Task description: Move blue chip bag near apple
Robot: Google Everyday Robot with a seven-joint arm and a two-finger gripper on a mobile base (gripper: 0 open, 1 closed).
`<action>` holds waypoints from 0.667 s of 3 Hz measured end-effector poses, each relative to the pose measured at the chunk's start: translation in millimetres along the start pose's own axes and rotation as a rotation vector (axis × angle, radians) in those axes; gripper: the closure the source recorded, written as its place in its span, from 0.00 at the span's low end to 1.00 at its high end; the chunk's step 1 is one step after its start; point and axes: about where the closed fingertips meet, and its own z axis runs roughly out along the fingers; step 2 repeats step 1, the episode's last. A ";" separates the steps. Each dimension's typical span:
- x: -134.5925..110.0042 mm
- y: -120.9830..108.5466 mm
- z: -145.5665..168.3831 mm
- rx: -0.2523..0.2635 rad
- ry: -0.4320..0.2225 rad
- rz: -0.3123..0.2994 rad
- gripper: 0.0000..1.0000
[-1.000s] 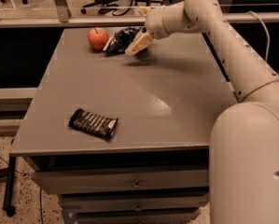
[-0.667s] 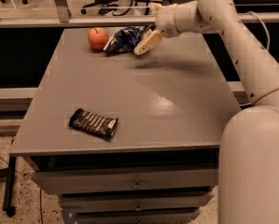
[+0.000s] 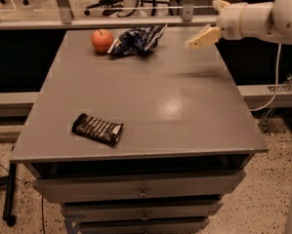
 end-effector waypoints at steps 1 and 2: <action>13.8 -10.9 -23.6 0.034 0.012 0.015 0.00; 13.8 -10.9 -23.6 0.034 0.012 0.015 0.00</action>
Offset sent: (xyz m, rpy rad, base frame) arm 0.0000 0.0000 0.0000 0.0000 0.0000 0.0000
